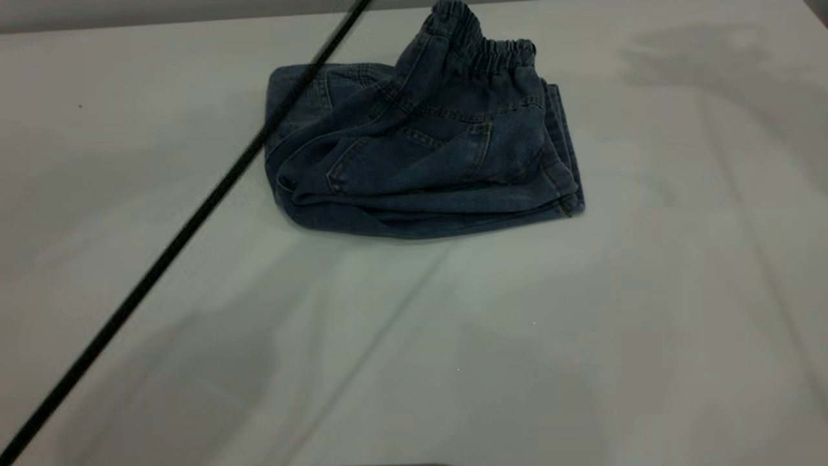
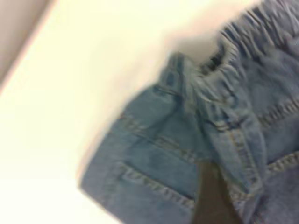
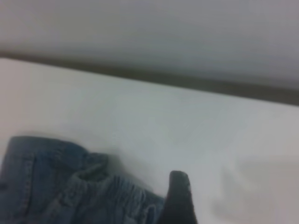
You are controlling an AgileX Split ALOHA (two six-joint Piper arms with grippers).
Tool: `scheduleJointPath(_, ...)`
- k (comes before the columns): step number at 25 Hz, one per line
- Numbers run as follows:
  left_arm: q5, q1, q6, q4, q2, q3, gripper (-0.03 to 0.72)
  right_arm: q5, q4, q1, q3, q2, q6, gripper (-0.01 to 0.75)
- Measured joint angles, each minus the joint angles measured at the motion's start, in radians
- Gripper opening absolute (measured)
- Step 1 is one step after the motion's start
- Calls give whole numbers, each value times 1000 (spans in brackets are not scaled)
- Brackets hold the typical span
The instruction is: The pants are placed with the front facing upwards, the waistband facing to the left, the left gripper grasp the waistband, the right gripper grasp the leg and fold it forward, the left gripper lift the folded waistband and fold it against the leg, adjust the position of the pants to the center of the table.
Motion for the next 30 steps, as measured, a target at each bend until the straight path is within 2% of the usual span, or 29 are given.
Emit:
scheduleJointPath(8, 0, 0, -165, 212, -180, -1, 393, 11, 29, 0, 18, -214, 14, 514)
scheduleJointPath(13, 0, 0, -203, 224, -330, -7, 393, 11, 31, 0, 109, -364, 14, 514)
scheduleJointPath(19, 0, 0, -211, 213, -445, -3, 393, 16, 31, 0, 287, -575, 14, 514)
scheduleJointPath(23, 0, 0, -211, 213, -561, 106, 393, 16, 23, 0, 440, -755, 14, 514)
scheduleJointPath(30, 0, 0, -208, 212, -818, 429, 393, 17, 20, 0, 730, -1105, 14, 514)
